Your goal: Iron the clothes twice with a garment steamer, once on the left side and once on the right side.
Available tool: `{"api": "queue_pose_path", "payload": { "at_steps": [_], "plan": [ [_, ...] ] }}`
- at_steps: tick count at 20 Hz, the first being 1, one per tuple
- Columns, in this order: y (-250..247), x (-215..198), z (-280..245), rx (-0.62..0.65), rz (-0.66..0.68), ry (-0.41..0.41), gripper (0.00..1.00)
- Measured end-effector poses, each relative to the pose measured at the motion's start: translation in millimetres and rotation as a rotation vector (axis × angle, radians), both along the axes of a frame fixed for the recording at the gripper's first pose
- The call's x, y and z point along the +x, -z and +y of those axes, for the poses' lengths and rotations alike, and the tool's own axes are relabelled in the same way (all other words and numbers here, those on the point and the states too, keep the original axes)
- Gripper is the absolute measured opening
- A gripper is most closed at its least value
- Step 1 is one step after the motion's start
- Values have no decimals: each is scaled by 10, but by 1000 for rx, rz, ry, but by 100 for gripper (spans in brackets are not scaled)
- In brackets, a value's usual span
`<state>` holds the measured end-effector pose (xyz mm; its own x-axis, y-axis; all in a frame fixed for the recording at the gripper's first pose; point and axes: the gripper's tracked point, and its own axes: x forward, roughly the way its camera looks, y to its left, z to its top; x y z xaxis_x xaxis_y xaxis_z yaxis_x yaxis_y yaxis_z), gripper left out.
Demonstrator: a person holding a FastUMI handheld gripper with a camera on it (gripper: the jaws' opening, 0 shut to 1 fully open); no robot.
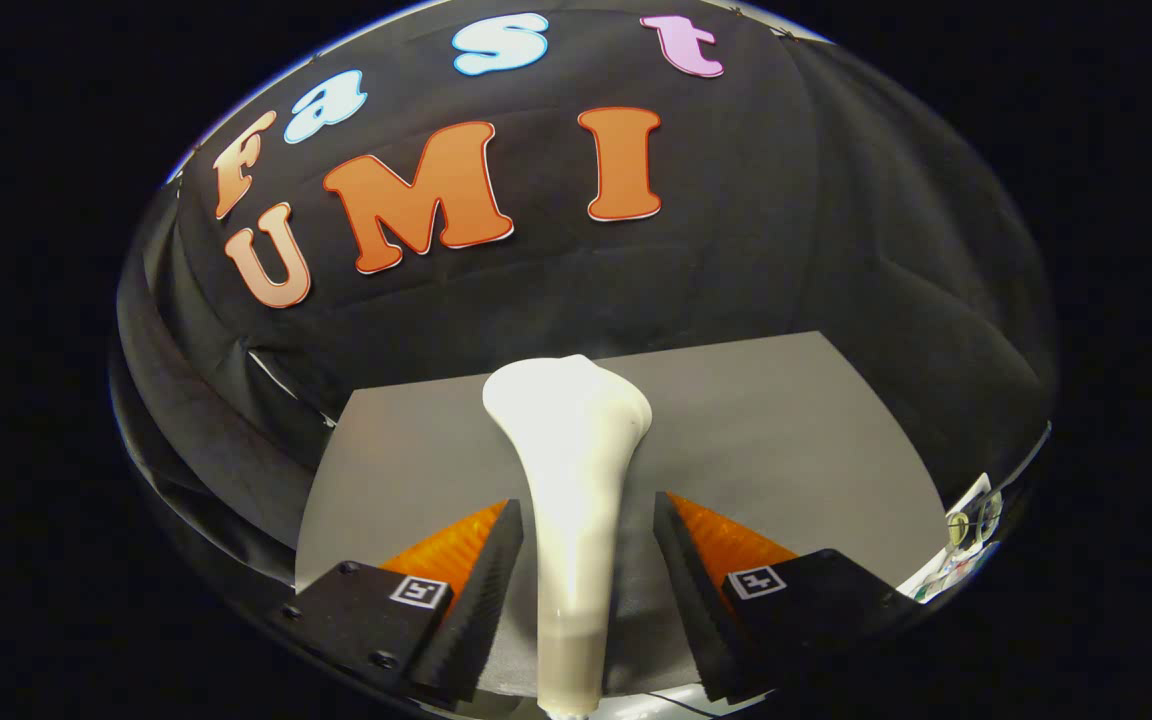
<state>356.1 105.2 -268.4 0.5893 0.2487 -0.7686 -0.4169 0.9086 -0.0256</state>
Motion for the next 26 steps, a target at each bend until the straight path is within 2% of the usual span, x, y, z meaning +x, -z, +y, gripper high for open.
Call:
{"api": "queue_pose_path", "payload": {
  "at_steps": [6,7,9,12,21,26],
  "plan": [
    [186,-42,32,-14,59,-8,66],
    [224,-16,16,-23,62,-3,66],
    [282,-22,23,-4,90,5,58],
    [291,-24,29,16,99,15,53],
    [-240,-151,-12,132,-58,48,51],
    [-650,-447,-42,212,-148,35,50]
  ]
}}
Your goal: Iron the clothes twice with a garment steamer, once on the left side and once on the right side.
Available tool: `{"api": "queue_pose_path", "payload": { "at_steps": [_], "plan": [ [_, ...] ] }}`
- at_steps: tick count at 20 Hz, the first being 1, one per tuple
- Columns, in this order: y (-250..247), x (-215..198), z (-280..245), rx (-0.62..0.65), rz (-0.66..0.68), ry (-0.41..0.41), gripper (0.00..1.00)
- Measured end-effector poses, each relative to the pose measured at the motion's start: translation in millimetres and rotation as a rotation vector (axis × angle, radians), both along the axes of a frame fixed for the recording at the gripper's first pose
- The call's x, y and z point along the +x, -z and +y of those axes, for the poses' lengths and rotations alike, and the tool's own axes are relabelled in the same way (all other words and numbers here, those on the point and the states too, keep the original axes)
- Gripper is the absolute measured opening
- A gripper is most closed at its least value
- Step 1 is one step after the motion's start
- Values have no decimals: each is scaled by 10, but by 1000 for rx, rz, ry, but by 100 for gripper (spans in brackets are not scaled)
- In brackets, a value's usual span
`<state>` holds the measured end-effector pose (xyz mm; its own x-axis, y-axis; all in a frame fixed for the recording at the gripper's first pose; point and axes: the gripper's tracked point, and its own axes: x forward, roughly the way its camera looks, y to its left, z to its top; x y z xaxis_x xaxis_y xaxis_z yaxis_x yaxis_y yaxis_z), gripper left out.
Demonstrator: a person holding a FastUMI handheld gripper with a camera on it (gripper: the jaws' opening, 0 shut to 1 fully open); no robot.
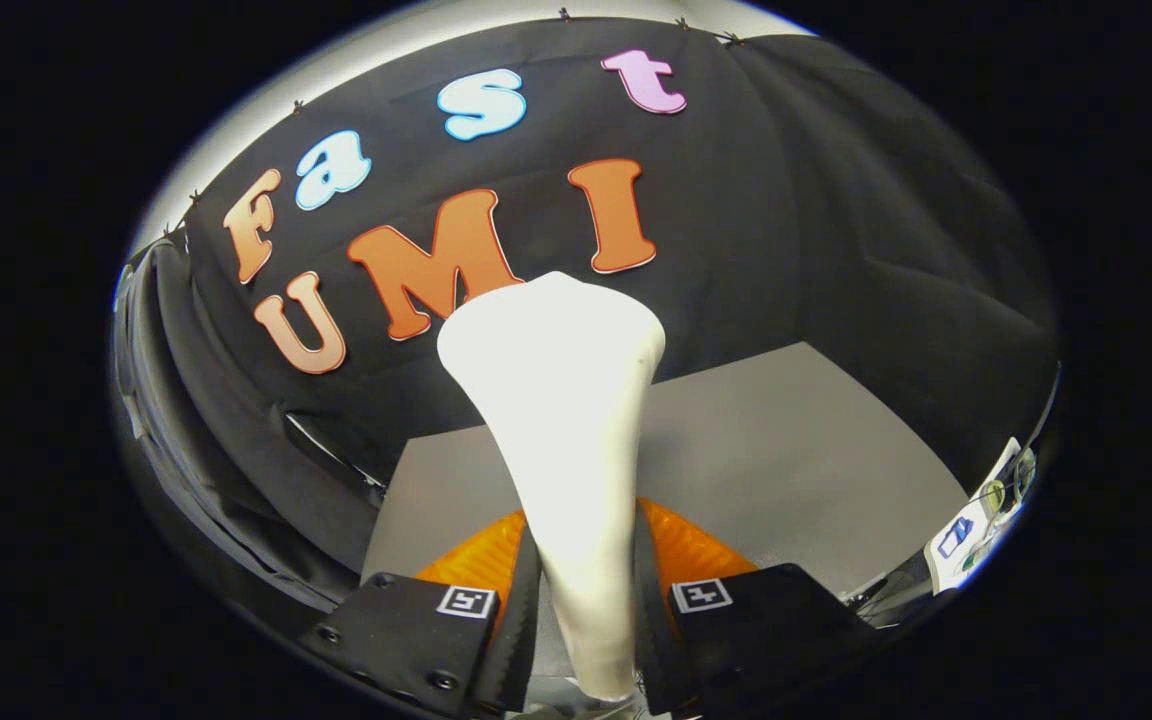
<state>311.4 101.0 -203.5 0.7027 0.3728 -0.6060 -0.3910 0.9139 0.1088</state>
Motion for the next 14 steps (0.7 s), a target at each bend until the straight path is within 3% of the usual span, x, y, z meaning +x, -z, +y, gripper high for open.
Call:
{"api": "queue_pose_path", "payload": {
  "at_steps": [14],
  "plan": [
    [-597,-902,558,125,-94,-93,50]
  ]
}}
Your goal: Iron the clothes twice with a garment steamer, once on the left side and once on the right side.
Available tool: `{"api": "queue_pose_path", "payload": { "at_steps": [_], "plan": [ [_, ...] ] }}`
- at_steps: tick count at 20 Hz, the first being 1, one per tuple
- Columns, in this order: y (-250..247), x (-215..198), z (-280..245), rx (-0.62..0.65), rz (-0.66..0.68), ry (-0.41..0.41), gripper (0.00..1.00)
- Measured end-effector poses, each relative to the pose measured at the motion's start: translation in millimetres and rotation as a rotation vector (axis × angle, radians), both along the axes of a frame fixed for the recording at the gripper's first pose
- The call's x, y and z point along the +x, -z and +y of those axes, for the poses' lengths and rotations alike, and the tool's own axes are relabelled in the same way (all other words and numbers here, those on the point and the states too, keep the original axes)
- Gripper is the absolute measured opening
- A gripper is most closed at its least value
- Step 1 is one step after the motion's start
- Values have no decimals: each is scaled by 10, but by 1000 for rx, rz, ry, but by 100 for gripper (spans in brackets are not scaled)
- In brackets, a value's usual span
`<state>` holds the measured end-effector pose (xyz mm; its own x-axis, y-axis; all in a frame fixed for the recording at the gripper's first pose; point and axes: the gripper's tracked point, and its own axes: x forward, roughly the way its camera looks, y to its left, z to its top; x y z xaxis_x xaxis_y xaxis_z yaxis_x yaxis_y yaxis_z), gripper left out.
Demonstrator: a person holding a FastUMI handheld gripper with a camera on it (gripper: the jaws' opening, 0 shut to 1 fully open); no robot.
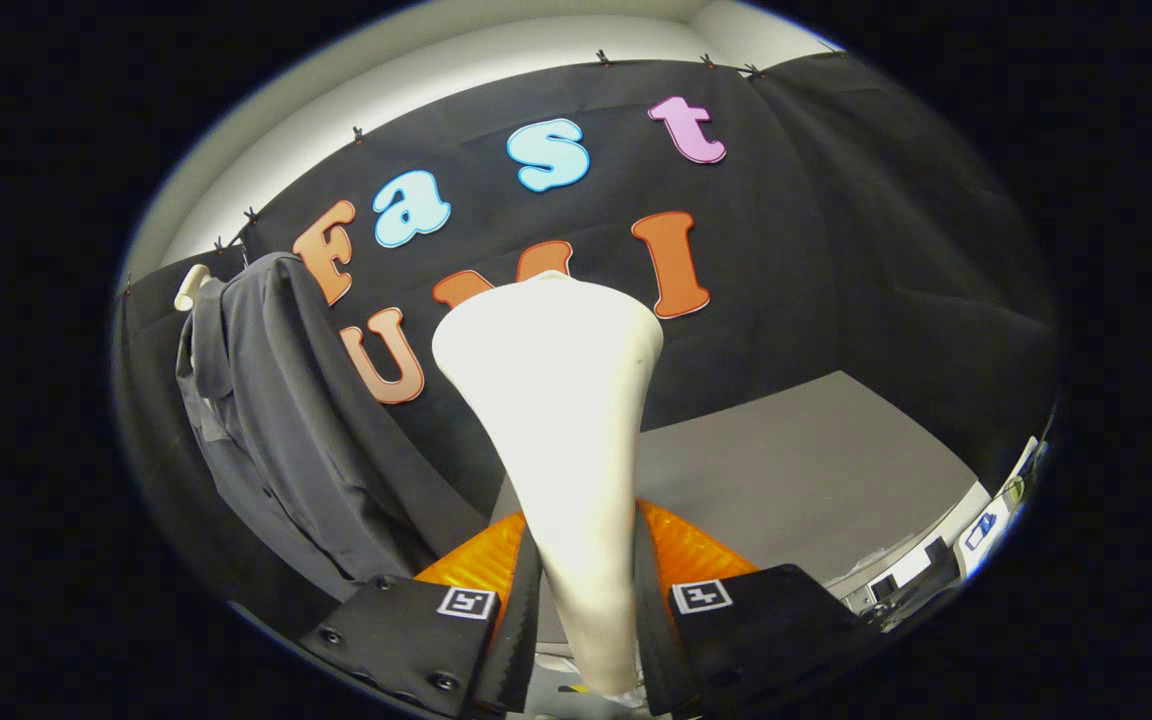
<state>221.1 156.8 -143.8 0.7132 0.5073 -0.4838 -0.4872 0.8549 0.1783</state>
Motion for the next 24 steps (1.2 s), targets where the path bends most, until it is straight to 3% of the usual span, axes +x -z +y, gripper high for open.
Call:
{"api": "queue_pose_path", "payload": {
  "at_steps": [5,18,24],
  "plan": [
    [-70,-337,334,-15,-44,34,50],
    [-192,-1683,1223,12,-132,197,50],
    [-266,-1978,1564,19,-159,237,50]
  ]
}}
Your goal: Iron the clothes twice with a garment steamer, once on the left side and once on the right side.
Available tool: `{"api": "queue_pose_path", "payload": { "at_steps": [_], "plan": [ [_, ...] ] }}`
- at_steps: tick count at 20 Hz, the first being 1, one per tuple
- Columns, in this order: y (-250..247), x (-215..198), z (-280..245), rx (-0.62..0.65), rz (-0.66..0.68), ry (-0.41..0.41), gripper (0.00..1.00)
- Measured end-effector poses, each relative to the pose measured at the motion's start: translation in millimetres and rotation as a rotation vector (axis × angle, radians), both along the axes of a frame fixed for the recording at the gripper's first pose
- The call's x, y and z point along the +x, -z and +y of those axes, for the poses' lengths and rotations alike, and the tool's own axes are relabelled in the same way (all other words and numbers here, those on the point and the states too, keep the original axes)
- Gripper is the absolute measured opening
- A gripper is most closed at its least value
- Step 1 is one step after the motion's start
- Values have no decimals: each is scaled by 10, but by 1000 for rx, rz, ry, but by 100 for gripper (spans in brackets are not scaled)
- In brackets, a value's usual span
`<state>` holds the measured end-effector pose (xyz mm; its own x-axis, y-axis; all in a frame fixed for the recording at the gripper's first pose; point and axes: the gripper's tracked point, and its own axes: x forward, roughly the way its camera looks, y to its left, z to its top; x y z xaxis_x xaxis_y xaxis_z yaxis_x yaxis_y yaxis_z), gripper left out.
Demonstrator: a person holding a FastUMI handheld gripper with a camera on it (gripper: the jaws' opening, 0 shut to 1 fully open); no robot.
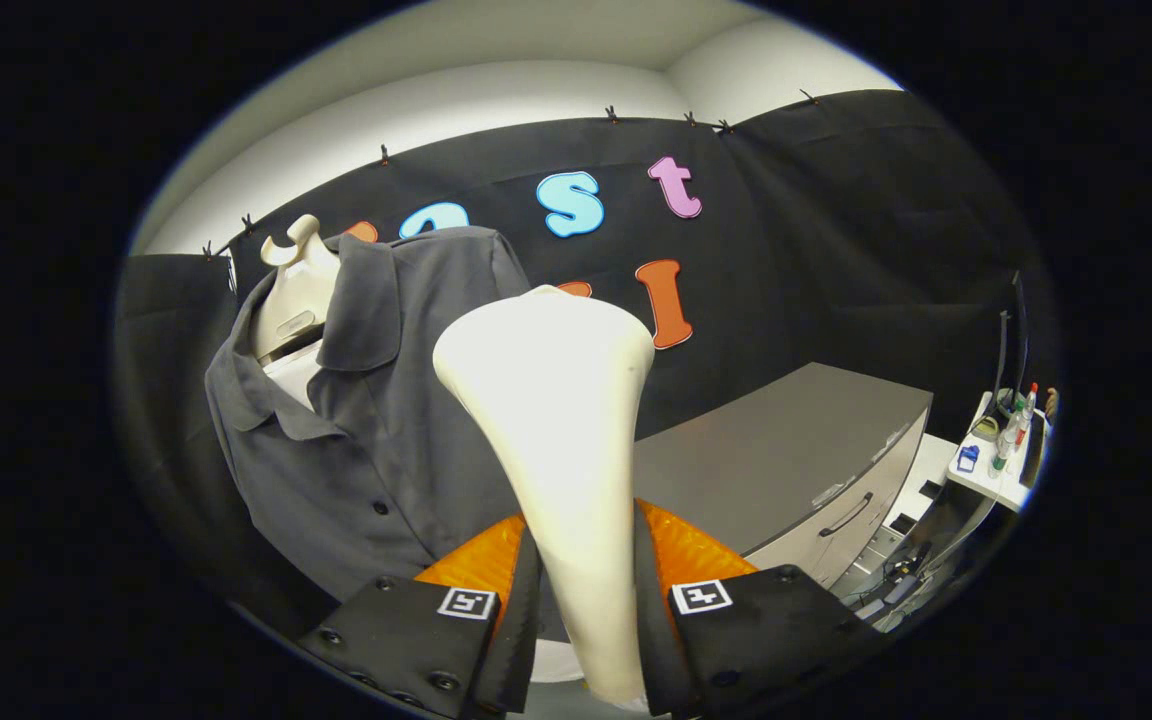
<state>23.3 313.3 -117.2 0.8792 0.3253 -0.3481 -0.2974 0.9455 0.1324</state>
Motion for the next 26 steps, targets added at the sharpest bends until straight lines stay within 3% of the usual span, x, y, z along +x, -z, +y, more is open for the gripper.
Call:
{"api": "queue_pose_path", "payload": {
  "at_steps": [13,26],
  "plan": [
    [219,71,745,-58,18,-58,50],
    [888,264,981,-136,131,-72,50]
  ]
}}
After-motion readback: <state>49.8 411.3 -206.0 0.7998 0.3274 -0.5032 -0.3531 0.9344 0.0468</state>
